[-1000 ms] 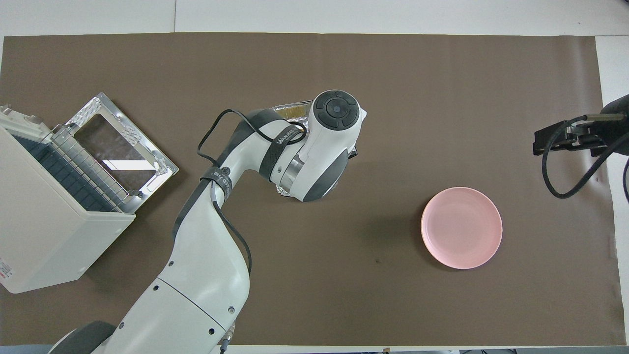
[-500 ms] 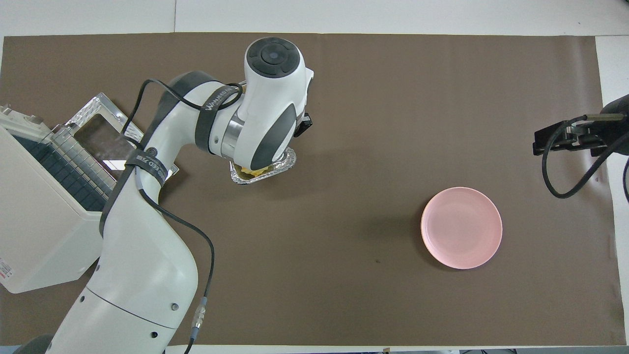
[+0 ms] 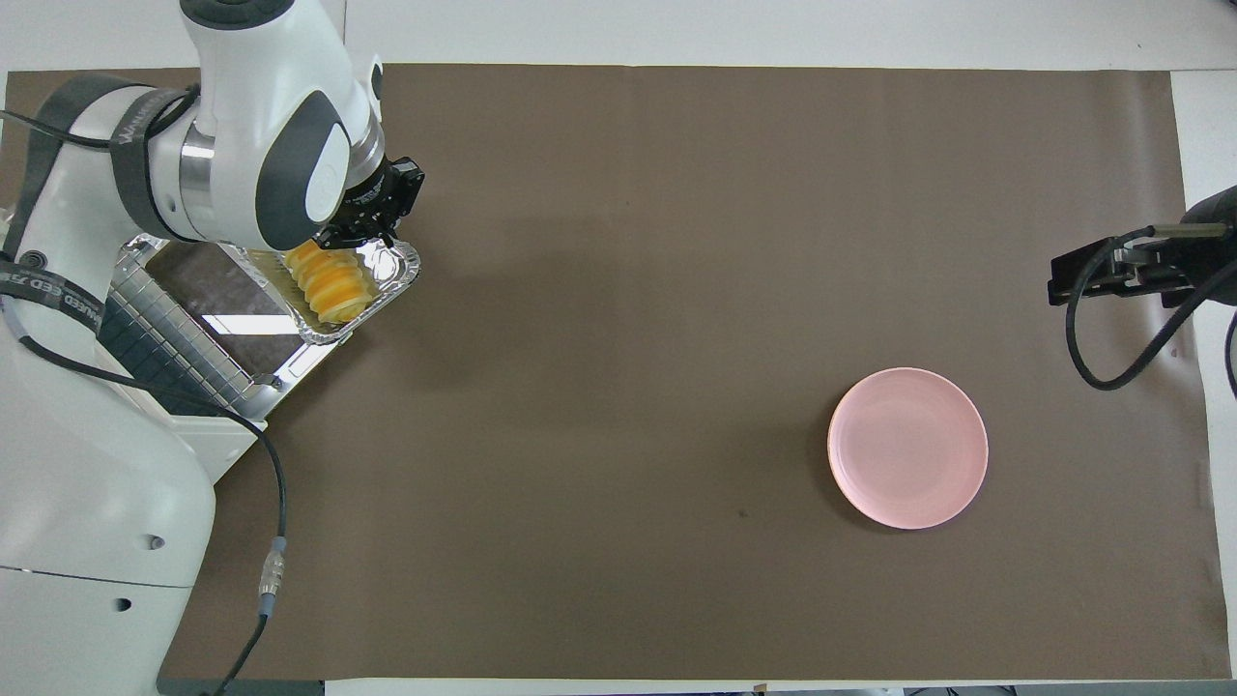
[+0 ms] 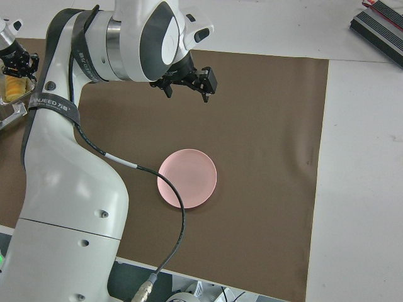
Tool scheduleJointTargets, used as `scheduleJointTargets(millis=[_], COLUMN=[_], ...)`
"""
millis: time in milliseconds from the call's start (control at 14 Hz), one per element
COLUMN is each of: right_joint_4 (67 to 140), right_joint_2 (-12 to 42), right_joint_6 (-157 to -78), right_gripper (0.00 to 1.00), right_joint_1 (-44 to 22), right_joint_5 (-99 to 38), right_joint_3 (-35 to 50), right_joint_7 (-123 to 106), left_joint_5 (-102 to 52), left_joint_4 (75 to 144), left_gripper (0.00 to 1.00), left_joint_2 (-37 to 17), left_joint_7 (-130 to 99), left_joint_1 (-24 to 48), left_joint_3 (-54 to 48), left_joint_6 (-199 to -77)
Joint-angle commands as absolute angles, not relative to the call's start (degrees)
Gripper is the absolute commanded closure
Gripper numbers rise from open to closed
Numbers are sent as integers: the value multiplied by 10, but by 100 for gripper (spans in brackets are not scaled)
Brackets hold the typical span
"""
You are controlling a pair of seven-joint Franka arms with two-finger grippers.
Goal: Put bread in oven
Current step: 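Carry the foil tray with the left gripper into the toaster oven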
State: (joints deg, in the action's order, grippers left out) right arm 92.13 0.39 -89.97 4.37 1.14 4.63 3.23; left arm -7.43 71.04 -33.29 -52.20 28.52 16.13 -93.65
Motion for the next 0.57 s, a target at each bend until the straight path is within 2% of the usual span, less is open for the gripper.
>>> scheduleJointTargets(millis=[0,143,500], right_joint_4=[932,931,932], right_joint_2=[-7,-7,-7], right_joint_6=[-896,-896,-896], right_gripper=[0,0,0], right_joint_1=[50,50,50], right_joint_5=[16,16,16], right_joint_3=[50,51,51], right_joint_7=[21,21,21], left_joint_5=[-84,-82,-73], left_joint_4=[752,773,774], left_gripper=[100,100,100], left_joint_2=[-308,-298,-297], left_joint_7=[-543,-543,-534], left_joint_1=[265,248,206], left_joint_3=[161,162,163], left_joint_6=[-925,-923,-893])
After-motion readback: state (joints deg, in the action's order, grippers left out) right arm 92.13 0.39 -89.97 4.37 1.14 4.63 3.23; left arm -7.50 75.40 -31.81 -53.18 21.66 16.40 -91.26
